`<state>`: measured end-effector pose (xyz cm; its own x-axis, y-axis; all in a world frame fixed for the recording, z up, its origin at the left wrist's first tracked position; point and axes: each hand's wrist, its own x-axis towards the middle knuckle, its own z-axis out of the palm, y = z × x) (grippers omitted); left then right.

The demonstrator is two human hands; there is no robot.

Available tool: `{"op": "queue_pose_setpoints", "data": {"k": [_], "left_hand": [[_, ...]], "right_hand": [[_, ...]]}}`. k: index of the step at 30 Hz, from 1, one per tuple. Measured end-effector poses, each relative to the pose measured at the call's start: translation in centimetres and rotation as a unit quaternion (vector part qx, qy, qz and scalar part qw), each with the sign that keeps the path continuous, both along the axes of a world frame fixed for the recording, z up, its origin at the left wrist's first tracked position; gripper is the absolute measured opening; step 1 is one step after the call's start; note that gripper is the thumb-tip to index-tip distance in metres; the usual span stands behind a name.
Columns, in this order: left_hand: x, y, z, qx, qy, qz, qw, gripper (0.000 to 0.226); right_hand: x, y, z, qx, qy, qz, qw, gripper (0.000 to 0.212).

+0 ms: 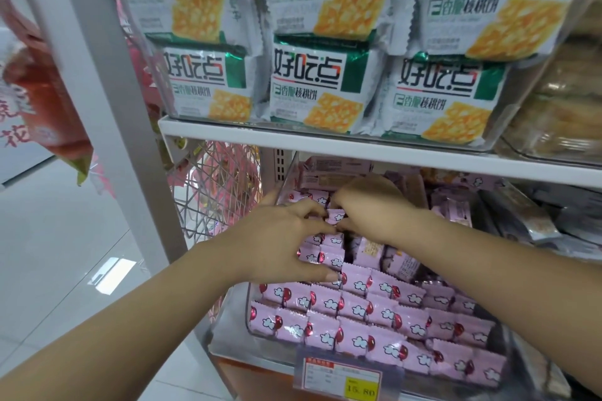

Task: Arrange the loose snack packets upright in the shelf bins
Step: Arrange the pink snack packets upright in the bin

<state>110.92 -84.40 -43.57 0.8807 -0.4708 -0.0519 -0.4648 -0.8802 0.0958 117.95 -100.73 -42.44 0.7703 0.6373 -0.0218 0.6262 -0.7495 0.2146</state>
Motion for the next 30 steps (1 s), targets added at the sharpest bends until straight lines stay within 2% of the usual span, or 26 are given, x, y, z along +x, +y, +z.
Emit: {"op": "queue_pose_setpoints", "data": {"k": [6, 10, 13, 16, 21, 26, 30], "left_hand": [[0.1, -0.2, -0.1, 0.026, -0.007, 0.005, 1.000, 0.077], [0.2, -0.6, 0.3, 0.077, 0.014, 0.005, 0.997, 0.079], [0.0, -0.7, 0.6, 0.086, 0.024, 0.010, 0.996, 0.080], [-0.3, -0.6, 0.8, 0.076, 0.009, 0.018, 0.997, 0.079], [-0.9, -0.9, 0.9, 0.047, -0.007, 0.034, 0.998, 0.065], [-1.3, -3.8, 0.9, -0.017, -0.050, 0.054, 0.997, 0.049], [-1.5, -7.0, 0.7, -0.048, -0.061, 0.108, 0.991, 0.051]], "right_hand": [[0.2, 0.0, -0.4, 0.009, 0.011, -0.010, 1.000, 0.028], [0.3, -0.2, -0.4, -0.016, 0.056, -0.003, 0.998, 0.027], [0.2, -0.5, 0.4, -0.005, 0.081, -0.003, 0.997, 0.038], [-0.2, -1.3, 1.9, 0.052, 0.106, -0.022, 0.993, 0.041], [-2.3, -4.6, 3.6, 0.134, 0.116, -0.032, 0.984, 0.031], [-6.1, -9.0, 3.5, 0.194, 0.066, -0.053, 0.977, 0.025], [-7.4, -11.2, 1.5, 0.256, 0.033, -0.023, 0.966, 0.022]]}}
